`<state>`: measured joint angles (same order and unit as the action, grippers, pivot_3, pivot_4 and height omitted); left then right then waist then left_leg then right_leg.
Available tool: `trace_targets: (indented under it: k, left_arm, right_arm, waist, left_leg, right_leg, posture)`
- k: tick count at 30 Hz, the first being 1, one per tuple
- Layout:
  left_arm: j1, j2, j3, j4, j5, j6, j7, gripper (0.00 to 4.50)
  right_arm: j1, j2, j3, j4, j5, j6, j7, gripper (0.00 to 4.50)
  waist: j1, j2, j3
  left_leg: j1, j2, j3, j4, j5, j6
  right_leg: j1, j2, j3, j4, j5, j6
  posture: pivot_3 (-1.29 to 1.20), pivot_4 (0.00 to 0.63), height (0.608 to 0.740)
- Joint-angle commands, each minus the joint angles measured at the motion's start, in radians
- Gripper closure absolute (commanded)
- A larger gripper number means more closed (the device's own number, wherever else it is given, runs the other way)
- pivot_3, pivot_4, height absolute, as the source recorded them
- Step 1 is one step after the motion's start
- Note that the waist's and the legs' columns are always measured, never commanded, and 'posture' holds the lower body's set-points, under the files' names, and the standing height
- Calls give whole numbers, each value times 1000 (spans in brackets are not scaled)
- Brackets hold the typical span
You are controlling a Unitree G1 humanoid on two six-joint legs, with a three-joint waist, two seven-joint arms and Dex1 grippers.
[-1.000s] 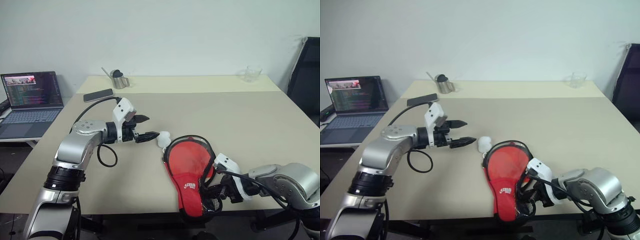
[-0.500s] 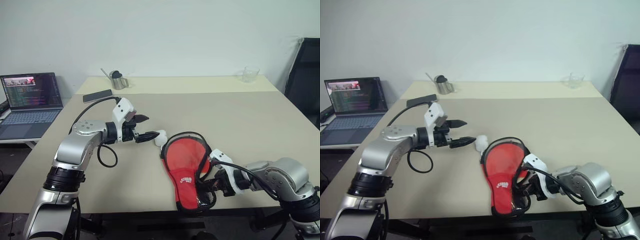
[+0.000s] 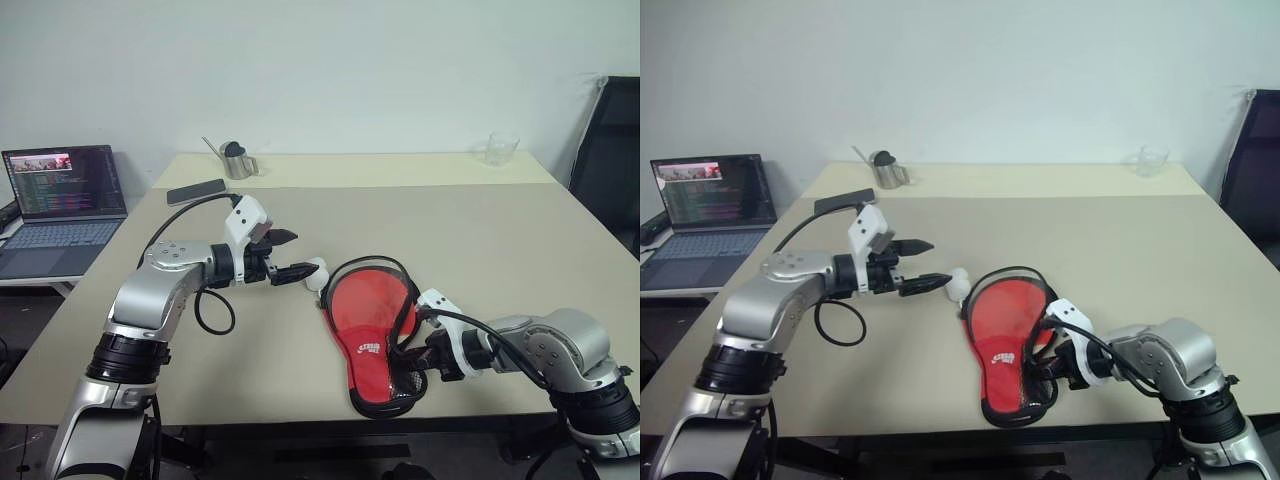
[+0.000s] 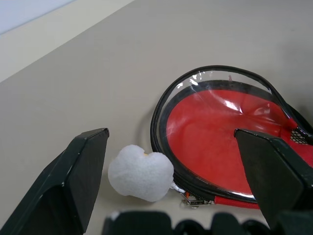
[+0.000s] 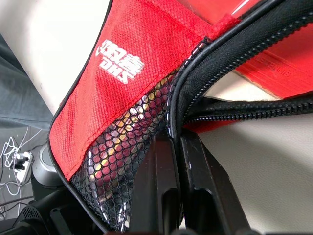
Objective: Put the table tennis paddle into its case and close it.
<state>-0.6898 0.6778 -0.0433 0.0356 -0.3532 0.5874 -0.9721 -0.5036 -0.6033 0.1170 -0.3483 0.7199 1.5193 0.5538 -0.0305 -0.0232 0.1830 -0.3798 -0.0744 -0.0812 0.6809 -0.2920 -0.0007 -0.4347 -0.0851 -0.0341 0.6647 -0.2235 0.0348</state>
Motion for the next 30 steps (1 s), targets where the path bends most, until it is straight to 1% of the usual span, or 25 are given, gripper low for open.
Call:
trace_targets:
  k: [1, 2, 4, 6, 7, 10, 11, 14, 16, 17, 19, 21, 22, 24, 27, 30]
  left_arm:
    - [-9, 9, 23, -38, -8, -8, 0, 0]
    - [-9, 9, 23, -36, -7, -9, 1, 0]
    - [-10, 8, 23, -33, -6, -12, 0, 0]
    - [-10, 8, 23, -31, -6, -16, -1, 0]
    - [-11, 8, 23, -30, -5, -17, -1, 0]
    - [-15, 7, 23, -27, -5, -19, -2, 0]
    - [-15, 9, 24, -28, -5, -20, -3, 0]
    - [-16, 17, 29, -17, 1, -30, -4, 0]
    - [-20, 21, 33, -2, 8, -39, 0, 0]
    - [-22, 22, 35, 5, 12, -45, 4, 0]
    - [-31, 21, 41, 23, 19, -49, 19, 0]
    - [-40, 18, 43, 44, 33, -52, 36, 0]
    - [-45, 15, 43, 57, 39, -50, 46, 0]
    - [-51, 10, 34, 80, 54, -56, 59, 0]
    - [-58, 3, 21, 122, 82, -66, 76, 0]
    - [-66, -10, 15, 137, 88, -55, 85, 0]
  right_arm:
    - [1, -37, 0, -50, 16, -20, 34, 4470]
    - [3, -43, 3, -53, 19, -21, 39, 4022]
    - [5, -51, 8, -57, 21, -23, 48, 3560]
    - [6, -60, 11, -65, 25, -26, 61, 2946]
    - [7, -64, 11, -67, 25, -27, 65, 2545]
    - [11, -115, 26, -72, 15, -65, 103, 1579]
    - [15, -149, 31, -70, 7, -92, 129, 1254]
    - [20, -282, 54, -24, -48, -227, 229, 1254]
    - [10, -338, 63, 41, -100, -324, 276, 1254]
    - [0, -349, 60, 75, -125, -373, 289, 1254]
    - [-40, -324, 32, 148, -163, -480, 298, 1254]
    - [-83, -266, 6, 189, -182, -576, 295, 1254]
    - [-103, -216, -6, 201, -191, -635, 280, 1254]
    - [-139, -80, -8, 211, -187, -689, 233, 1254]
    - [-147, 88, 60, 227, -241, -763, 178, 1254]
    - [-119, 193, 145, 319, -350, -863, 128, 1254]
  waist:
    - [1, 0, 0]
    - [1, 0, 0]
    - [1, 0, 0]
    - [1, 0, 0]
    - [1, 0, 0]
    - [3, 0, 0]
    - [3, 0, 0]
    - [5, 0, 0]
    - [6, 0, 0]
    - [5, 0, 0]
    - [2, 0, 0]
    - [-2, -1, 0]
    - [-2, 0, 0]
    - [-2, -1, 0]
    - [1, -1, 0]
    - [5, -1, 0]
  left_leg:
    - [0, 0, 0, 0, 0, 0]
    - [0, 0, 0, 0, 0, 0]
    - [0, 0, 0, 0, 0, 0]
    - [-1, 0, 0, 0, 0, 0]
    - [-1, 0, 0, 0, 0, 0]
    - [-1, 0, 0, 0, 0, 0]
    - [-1, 0, 0, 0, 0, 0]
    - [-2, -1, 0, 0, 0, 0]
    - [-2, 0, 0, 0, 0, 1]
    - [-2, 0, 0, 0, 0, 0]
    - [-1, 0, 1, 0, 0, 0]
    - [-1, 0, 2, 0, 0, 0]
    - [0, 1, 2, -1, 0, 0]
    - [0, 1, 1, -1, 1, -2]
    - [-1, 2, 1, -1, 2, -3]
    - [-2, 1, 0, -1, 2, -4]
  right_leg:
    - [0, 0, 0, 0, 0, 0]
    - [0, 0, 0, 0, 0, 0]
    - [0, 0, 0, -1, 0, 0]
    - [0, 0, 0, -1, 0, 0]
    - [0, 0, 0, -1, 0, 0]
    - [0, 0, 0, -2, 0, 0]
    - [0, 0, 0, -2, 0, 0]
    - [0, 0, -1, -3, 0, 0]
    - [0, 0, -1, -4, 0, 0]
    - [0, 0, -1, -4, 0, 0]
    - [1, 0, -1, -3, 0, 1]
    - [0, 0, -1, -3, 0, 0]
    - [0, 0, -1, -3, 0, 0]
    - [0, 1, 0, -2, 0, 0]
    - [-1, 1, 0, -2, 0, 0]
    - [-2, 1, 0, -3, 0, 0]
  posture:
    - [0, 150, 740]
    - [0, 150, 740]
    - [0, 150, 740]
    - [0, 150, 740]
    - [0, 150, 740]
    - [0, 150, 740]
    - [0, 150, 740]
    - [0, 150, 740]
    - [0, 150, 740]
    - [0, 150, 740]
    - [0, 150, 740]
    - [0, 150, 740]
    - [0, 150, 740]
    - [0, 150, 740]
    - [0, 150, 740]
    - [0, 150, 740]
